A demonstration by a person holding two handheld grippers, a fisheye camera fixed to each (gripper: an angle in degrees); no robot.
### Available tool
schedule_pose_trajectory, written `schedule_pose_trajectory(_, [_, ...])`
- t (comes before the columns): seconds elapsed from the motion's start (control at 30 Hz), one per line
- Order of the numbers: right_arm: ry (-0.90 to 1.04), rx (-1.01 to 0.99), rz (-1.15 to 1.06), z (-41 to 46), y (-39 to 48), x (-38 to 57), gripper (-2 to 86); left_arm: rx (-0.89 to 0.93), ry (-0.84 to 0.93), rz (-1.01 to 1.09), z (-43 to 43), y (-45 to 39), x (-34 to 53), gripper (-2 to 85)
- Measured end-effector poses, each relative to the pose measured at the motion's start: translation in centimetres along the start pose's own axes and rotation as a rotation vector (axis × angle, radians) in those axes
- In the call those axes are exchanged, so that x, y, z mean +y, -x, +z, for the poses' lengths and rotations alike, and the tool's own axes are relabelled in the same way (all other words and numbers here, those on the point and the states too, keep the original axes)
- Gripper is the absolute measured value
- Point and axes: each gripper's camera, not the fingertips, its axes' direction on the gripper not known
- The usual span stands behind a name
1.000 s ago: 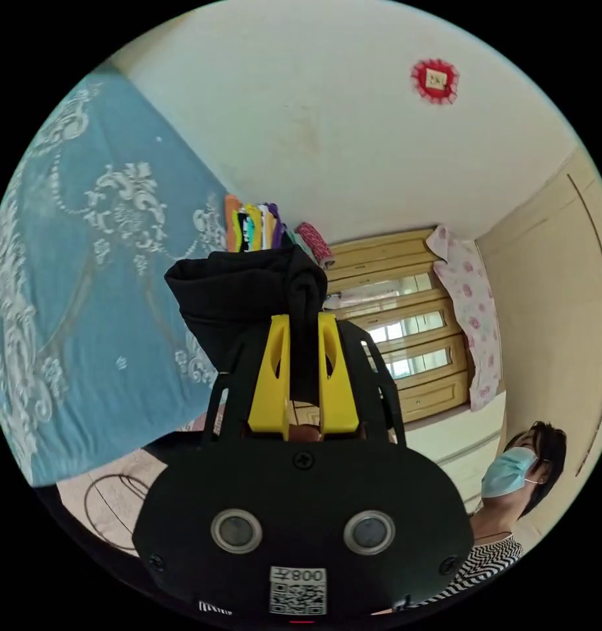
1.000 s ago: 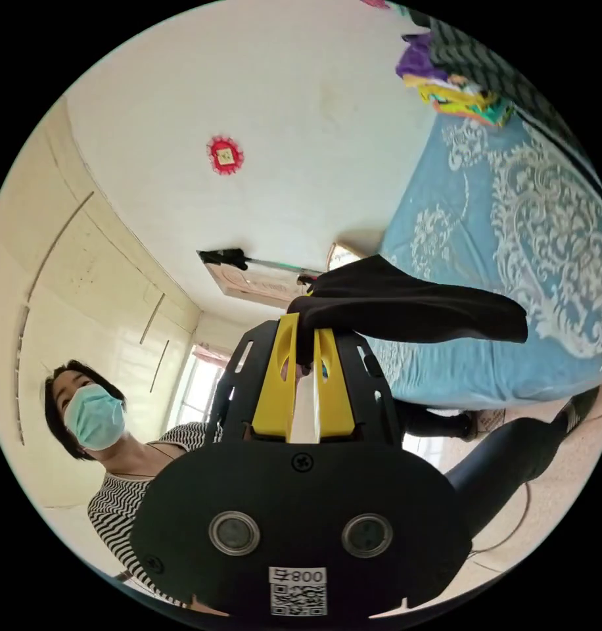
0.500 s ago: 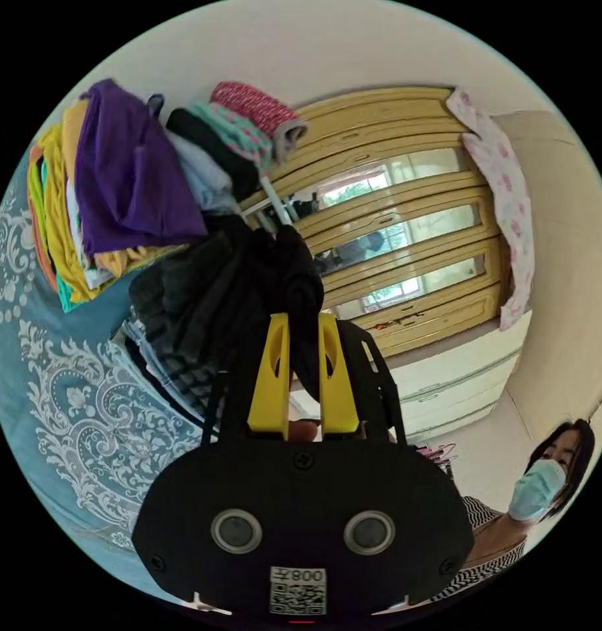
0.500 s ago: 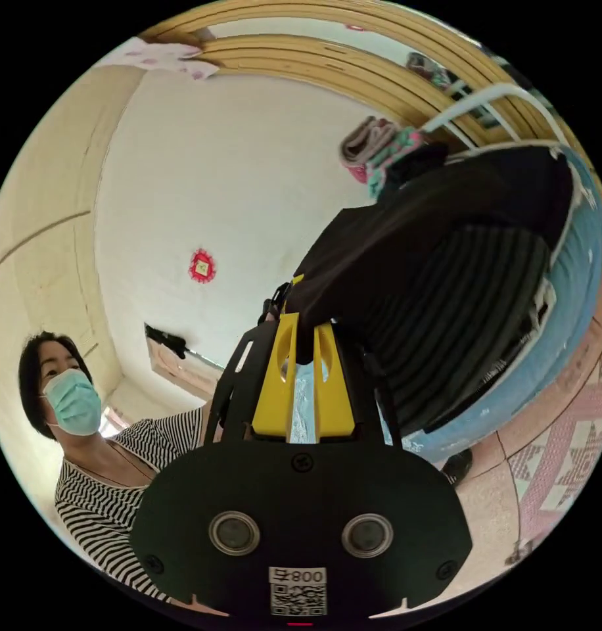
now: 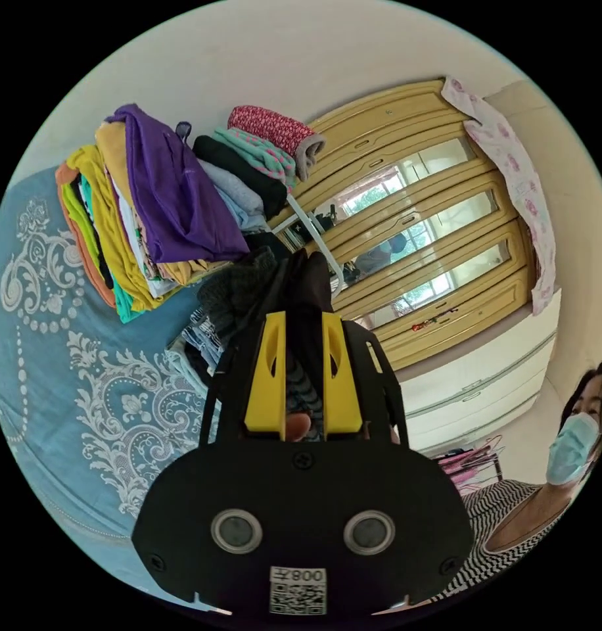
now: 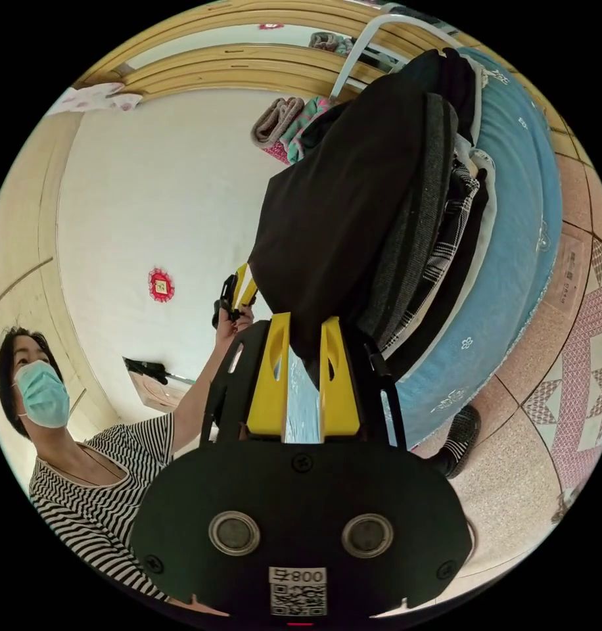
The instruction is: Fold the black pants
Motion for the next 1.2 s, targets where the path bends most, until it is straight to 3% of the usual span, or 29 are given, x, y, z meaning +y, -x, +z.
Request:
schedule_pose_trajectory(0.2, [-0.120, 0.129, 0.003, -3.3, 3.0, 3.8, 6.5, -0.095, -0.058, 0.236, 5.1, -3.1, 0.2, 7.1])
schedule_pose_trajectory(0.33, [-0.151, 0.310, -0.281, -2.9, 11.3, 1.1, 2.0, -0.254, 0.031, 0.399, 10.9, -4.7, -0.4, 4.3])
schedule_pose_trajectory(0.4, [-0.127, 0.404, -0.460, -0.1, 15.8, -1.9, 1.0, -0.441, 0.075, 0.427, 14.7, -4.3, -0.6, 1.7])
schedule_pose_trajectory(0.53, [-0.008, 0.691, -0.718, 10.9, 22.7, -9.7, 0.2, -0.521, 0.123, 0.441, 18.6, -2.4, -0.8, 0.5])
schedule_pose_trajectory(0.63, [0.118, 0.724, -0.755, 18.7, 24.4, -14.3, 0.1, -0.510, 0.150, 0.452, 20.6, -0.6, -1.1, 0.2])
schedule_pose_trajectory(0.77, [0.290, 0.945, -0.751, 28.5, 22.3, -17.3, 0.1, -0.575, 0.169, 0.439, 22.8, 2.0, -1.7, 0.0])
schedule_pose_trajectory(0.97, [0.306, 0.966, -0.736, 33.1, 22.3, -18.7, 0.2, -0.513, 0.157, 0.315, 24.3, 7.2, -2.9, 0.0])
schedule_pose_trajectory(1.2, [0.329, 0.997, -0.733, 34.8, 22.7, -19.6, 0.1, -0.574, 0.190, 0.340, 25.5, 9.1, -3.2, 0.0])
